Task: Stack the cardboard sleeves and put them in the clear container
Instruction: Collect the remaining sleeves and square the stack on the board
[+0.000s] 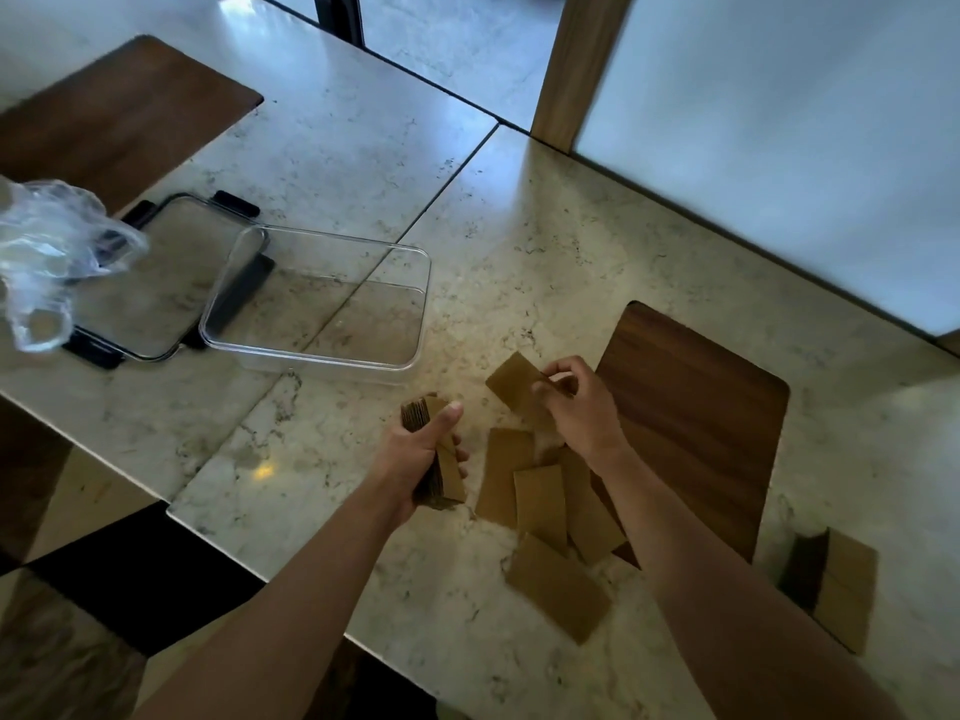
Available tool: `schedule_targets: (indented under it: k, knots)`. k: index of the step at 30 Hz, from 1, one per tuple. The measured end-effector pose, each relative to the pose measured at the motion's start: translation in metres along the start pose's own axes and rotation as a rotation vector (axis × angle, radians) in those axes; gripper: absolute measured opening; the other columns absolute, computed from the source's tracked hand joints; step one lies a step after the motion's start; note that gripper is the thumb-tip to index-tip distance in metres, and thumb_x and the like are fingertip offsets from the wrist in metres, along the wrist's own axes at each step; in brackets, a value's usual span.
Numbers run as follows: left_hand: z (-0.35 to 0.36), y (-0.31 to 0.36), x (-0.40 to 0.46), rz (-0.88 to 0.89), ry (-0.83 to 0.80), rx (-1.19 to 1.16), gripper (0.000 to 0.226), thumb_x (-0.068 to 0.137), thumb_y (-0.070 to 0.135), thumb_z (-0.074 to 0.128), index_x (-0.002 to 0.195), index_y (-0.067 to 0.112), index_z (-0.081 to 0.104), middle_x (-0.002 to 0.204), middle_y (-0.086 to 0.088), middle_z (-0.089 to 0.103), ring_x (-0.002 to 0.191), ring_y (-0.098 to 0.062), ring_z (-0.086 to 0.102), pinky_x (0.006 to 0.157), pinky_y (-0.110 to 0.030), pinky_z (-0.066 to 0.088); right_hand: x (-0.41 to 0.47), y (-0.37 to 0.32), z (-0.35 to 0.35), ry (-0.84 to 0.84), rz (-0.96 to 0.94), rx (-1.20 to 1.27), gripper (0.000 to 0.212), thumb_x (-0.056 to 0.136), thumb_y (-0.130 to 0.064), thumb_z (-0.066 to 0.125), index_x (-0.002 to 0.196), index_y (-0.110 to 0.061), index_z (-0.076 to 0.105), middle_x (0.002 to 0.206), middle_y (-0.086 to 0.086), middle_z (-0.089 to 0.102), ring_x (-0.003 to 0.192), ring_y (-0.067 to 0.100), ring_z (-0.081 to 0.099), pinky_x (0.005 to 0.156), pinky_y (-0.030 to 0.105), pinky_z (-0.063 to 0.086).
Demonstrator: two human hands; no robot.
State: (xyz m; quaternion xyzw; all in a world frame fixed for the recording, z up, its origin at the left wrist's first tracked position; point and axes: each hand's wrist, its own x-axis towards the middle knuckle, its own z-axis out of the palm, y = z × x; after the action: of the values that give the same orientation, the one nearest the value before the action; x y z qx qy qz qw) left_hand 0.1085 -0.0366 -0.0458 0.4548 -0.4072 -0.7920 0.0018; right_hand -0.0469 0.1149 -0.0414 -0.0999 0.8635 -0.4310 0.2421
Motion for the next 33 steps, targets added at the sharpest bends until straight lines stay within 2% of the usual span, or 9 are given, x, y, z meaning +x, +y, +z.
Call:
schedule_targets:
  k: [6,8,10,13,17,21,23,27,33]
  knots:
    - [0.011,0.016,-0.005,-0.105,-0.264,0.225,0.057,0.082,0.024,0.085,0.133,0.019,0.059,0.120,-0.019,0.068,0.102,-0.038,0.072,0.068,-0.049,0.064,-0.026,-0.021,-0.022,-0.587,0.018,0.001,0.028,0.081,-0.026,0.083,0.108,-0.029,0.073,0.102,0.001,0.072,0.090,0.012,0.071,0.078,0.027,0.059]
    - [0.014,0.017,-0.002,-0.107,-0.318,0.227,0.063,0.083,0.010,0.081,0.138,0.026,0.056,0.126,-0.020,0.064,0.109,-0.041,0.069,0.079,-0.057,0.063,-0.032,-0.020,-0.020,-0.422,0.024,-0.010,0.052,0.075,-0.033,0.087,0.122,-0.035,0.065,0.114,0.001,0.067,0.100,0.015,0.067,0.086,0.035,0.059]
    - [0.017,0.018,-0.003,-0.074,-0.277,0.122,0.061,0.087,0.003,0.074,0.139,0.029,0.055,0.125,-0.019,0.063,0.106,-0.040,0.068,0.082,-0.058,0.062,-0.037,-0.014,-0.016,-0.213,0.201,0.321,0.069,0.073,-0.027,0.089,0.133,-0.027,0.056,0.118,0.008,0.064,0.098,0.021,0.069,0.084,0.042,0.061]
    - [0.020,0.016,0.000,-0.051,-0.271,0.068,0.064,0.085,-0.001,0.074,0.135,0.035,0.058,0.126,-0.018,0.065,0.107,-0.040,0.069,0.081,-0.062,0.062,-0.046,-0.007,-0.007,-0.204,0.299,0.572,0.053,0.082,-0.021,0.082,0.130,-0.014,0.061,0.115,0.012,0.071,0.094,0.026,0.074,0.087,0.047,0.059]
    - [0.017,0.008,-0.003,-0.113,-0.338,0.204,0.069,0.075,0.020,0.090,0.137,0.028,0.060,0.122,-0.019,0.073,0.107,-0.042,0.073,0.082,-0.065,0.060,-0.060,-0.009,0.013,-0.100,0.224,0.421,0.040,0.096,-0.029,0.066,0.135,-0.022,0.061,0.123,0.003,0.069,0.106,0.021,0.069,0.091,0.042,0.060]
    - [0.012,0.005,-0.007,-0.148,-0.232,0.221,0.058,0.080,0.008,0.078,0.134,0.014,0.056,0.119,-0.023,0.071,0.101,-0.042,0.072,0.073,-0.062,0.063,-0.068,0.012,0.027,-0.025,0.086,-0.030,0.040,0.102,-0.048,0.048,0.129,-0.026,0.067,0.120,-0.003,0.062,0.106,0.007,0.055,0.093,0.028,0.046]
    - [0.003,0.004,-0.005,-0.162,-0.203,0.158,0.053,0.079,0.004,0.070,0.130,0.007,0.059,0.117,-0.025,0.073,0.102,-0.043,0.073,0.076,-0.066,0.060,-0.077,0.033,0.024,0.216,0.131,-0.260,0.045,0.097,-0.054,0.053,0.126,-0.022,0.067,0.116,0.005,0.058,0.104,0.014,0.054,0.090,0.031,0.046]
    - [-0.008,0.003,-0.009,-0.122,-0.223,0.069,0.021,0.086,-0.001,0.066,0.106,-0.008,0.063,0.093,-0.025,0.071,0.082,-0.038,0.071,0.080,-0.056,0.060,-0.107,0.058,0.034,0.100,0.221,-0.587,0.075,0.075,-0.059,0.077,0.134,-0.019,0.052,0.126,0.007,0.051,0.120,0.027,0.048,0.097,0.042,0.045]
    - [-0.007,0.002,-0.016,-0.065,-0.214,0.226,0.029,0.092,0.021,0.076,0.112,0.008,0.060,0.096,-0.026,0.071,0.079,-0.037,0.070,0.063,-0.045,0.063,-0.100,0.047,0.018,0.335,0.289,0.011,0.044,0.086,-0.027,0.078,0.120,-0.010,0.056,0.098,-0.002,0.066,0.081,0.011,0.063,0.065,0.019,0.050]
